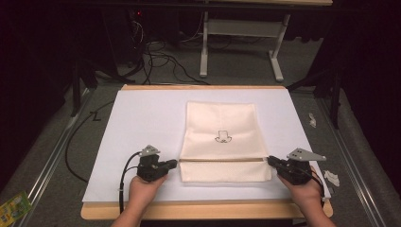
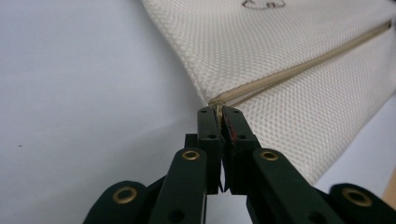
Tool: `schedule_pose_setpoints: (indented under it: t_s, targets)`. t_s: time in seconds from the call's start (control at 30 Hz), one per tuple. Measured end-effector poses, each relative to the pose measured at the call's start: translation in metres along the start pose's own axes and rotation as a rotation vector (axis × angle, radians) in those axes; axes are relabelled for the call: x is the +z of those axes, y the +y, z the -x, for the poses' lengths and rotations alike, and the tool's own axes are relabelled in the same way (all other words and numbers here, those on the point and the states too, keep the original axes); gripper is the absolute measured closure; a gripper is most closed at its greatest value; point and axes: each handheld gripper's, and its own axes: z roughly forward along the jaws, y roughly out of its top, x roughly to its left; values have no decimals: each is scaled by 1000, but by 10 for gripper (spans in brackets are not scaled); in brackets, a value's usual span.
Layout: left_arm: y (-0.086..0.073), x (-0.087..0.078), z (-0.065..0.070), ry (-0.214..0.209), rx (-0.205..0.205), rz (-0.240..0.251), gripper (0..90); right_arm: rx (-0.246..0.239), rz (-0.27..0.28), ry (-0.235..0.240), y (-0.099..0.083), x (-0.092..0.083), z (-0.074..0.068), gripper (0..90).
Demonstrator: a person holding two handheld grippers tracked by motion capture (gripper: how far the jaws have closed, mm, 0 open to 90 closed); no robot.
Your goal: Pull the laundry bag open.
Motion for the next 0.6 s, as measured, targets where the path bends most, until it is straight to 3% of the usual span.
schedule_pose_setpoints:
  t_s: [0.1, 0.27, 0.47, 0.5, 0.53, 0.57, 0.6]
  targets:
    - [-1, 1, 3, -16, 13, -10, 873, 36, -8, 3, -3, 1, 5, 851]
    - [-2, 4, 9, 10, 53, -32, 871, 33, -9, 3, -6, 0, 7, 847]
    - [-3, 4, 9, 16, 64, -25, 827, 47, -10, 12, -7, 1, 9, 810]
    - [-2, 1, 7, 16, 77, 1, 771, 57, -4, 22, -8, 1, 10, 715]
    - [-2, 1, 7, 16, 77, 1, 712, 57, -4, 22, -8, 1, 10, 715]
    - [-1, -3, 6, 44, 94, 44, 640, 71, 32, 7, -7, -1, 11, 535]
    - [0, -6, 5, 62, 108, 71, 582, 80, 50, -1, -6, -3, 11, 444]
